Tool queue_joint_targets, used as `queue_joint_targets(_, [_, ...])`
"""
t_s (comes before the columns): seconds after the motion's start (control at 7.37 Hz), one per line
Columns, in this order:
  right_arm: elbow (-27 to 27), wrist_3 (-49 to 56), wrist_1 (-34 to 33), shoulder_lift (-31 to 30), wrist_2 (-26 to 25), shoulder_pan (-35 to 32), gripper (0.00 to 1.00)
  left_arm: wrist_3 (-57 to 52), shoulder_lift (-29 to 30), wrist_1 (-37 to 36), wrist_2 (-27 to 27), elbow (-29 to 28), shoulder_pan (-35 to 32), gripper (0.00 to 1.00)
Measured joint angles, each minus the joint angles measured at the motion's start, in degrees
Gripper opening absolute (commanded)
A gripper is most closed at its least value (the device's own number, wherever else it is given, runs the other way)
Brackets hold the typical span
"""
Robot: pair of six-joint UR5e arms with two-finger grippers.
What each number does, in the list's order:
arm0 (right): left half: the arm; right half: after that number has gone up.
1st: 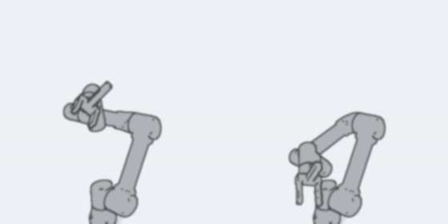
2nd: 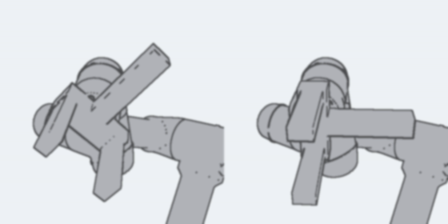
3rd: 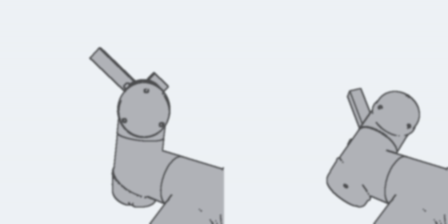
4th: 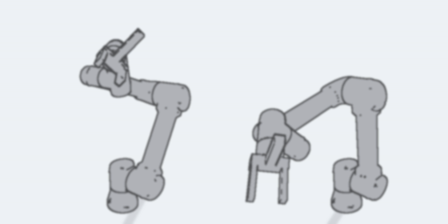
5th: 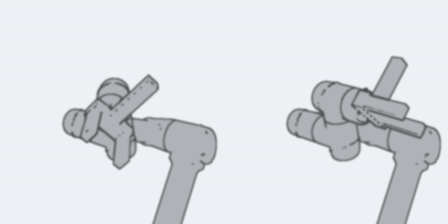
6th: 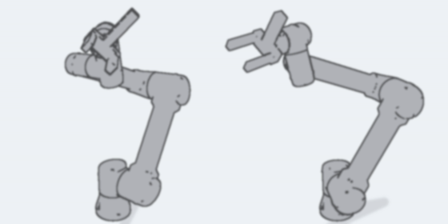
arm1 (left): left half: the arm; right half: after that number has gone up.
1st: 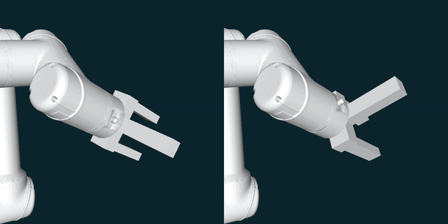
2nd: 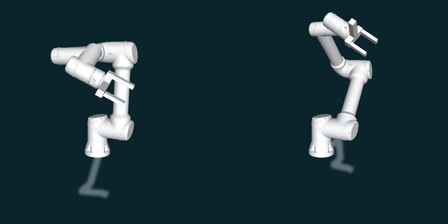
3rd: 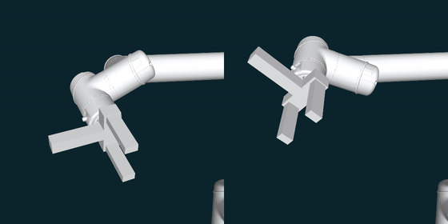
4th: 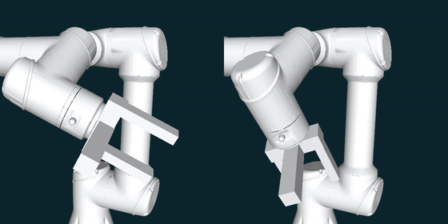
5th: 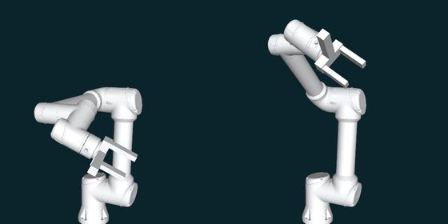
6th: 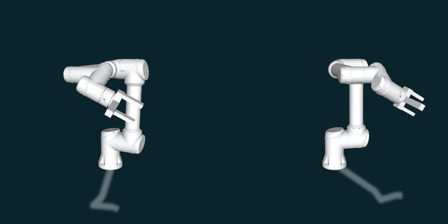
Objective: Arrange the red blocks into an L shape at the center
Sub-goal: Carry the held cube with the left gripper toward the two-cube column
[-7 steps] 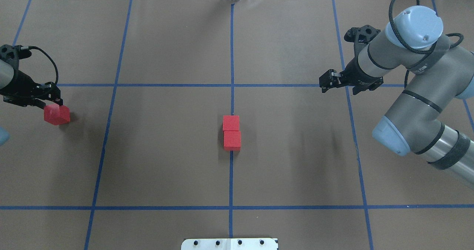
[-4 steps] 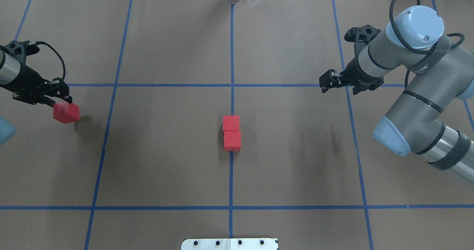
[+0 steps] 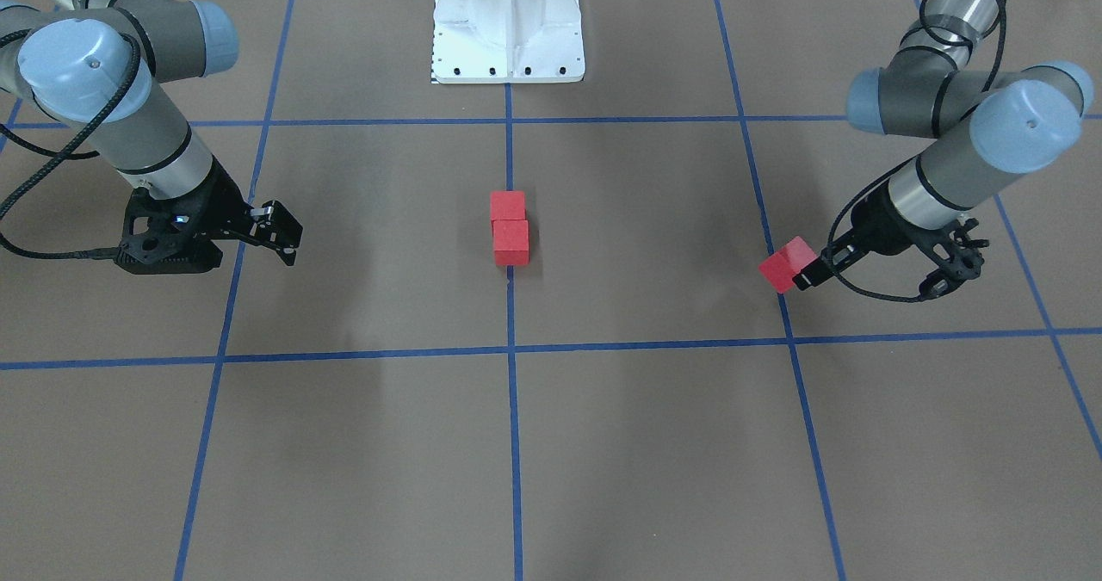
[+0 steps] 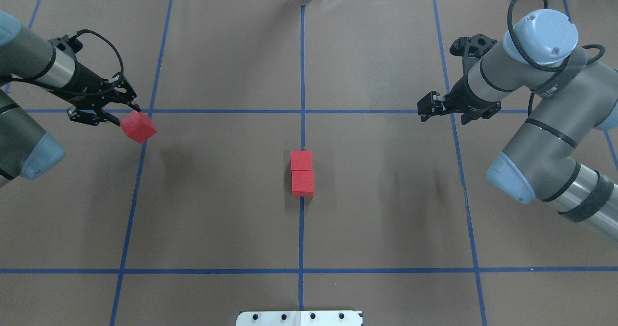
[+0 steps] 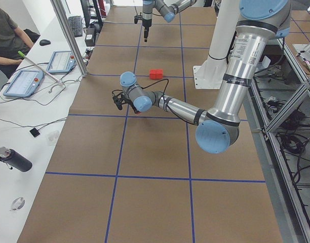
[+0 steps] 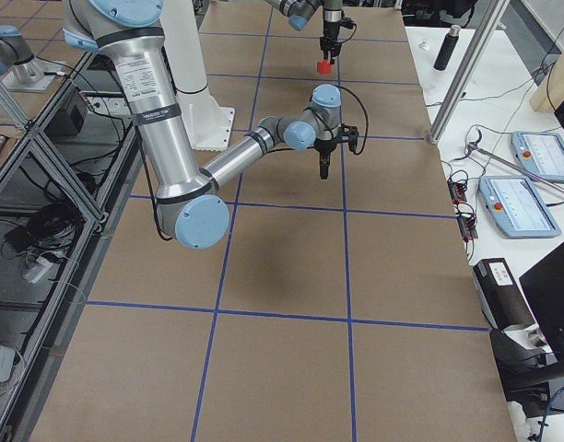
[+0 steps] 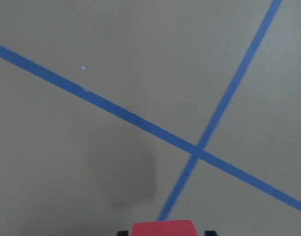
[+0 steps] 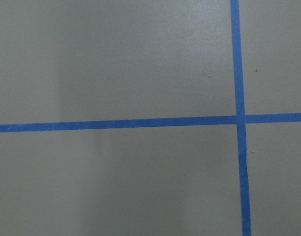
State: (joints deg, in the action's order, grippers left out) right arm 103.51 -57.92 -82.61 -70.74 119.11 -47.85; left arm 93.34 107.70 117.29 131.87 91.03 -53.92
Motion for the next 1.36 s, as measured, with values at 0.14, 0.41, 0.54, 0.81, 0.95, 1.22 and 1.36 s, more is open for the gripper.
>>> queue_joint_targets(0.14, [-0.08, 0.00, 0.00, -0.01, -0.01, 0.02, 1.00, 11.11, 2.45, -0.94, -1.09, -0.07, 2.77, 0.00])
queue_joint_targets(0.41, [-0.26, -0.03, 0.00, -0.02, -0.01, 0.09, 1.00, 28.18, 11.79, -13.32, -6.03, -0.44, 9.04, 0.00])
queue_joint_targets(0.54, [-0.45, -0.02, 0.00, -0.02, -0.01, 0.11, 1.00, 32.60, 16.34, -19.12, -8.79, -0.55, 11.33, 0.00])
queue_joint_targets(0.81, [-1.11, 0.06, 0.00, -0.01, -0.01, 0.12, 1.00, 38.85, 20.27, -22.79, -10.43, -1.11, 14.51, 0.00])
queue_joint_targets(0.95, [-1.28, 0.08, 0.00, -0.04, -0.01, 0.12, 1.00, 42.50, 21.95, -23.08, -10.53, -2.19, 15.41, 0.00])
queue_joint_targets(1.22, [-1.36, 0.08, 0.00, -0.07, -0.01, 0.12, 1.00, 49.18, 26.43, -23.23, -10.57, -6.57, 16.81, 0.00])
queue_joint_targets(1.36, [-1.36, 0.04, 0.00, -0.05, -0.01, 0.08, 1.00, 51.22, 27.49, -23.24, -10.58, -7.74, 17.20, 0.00])
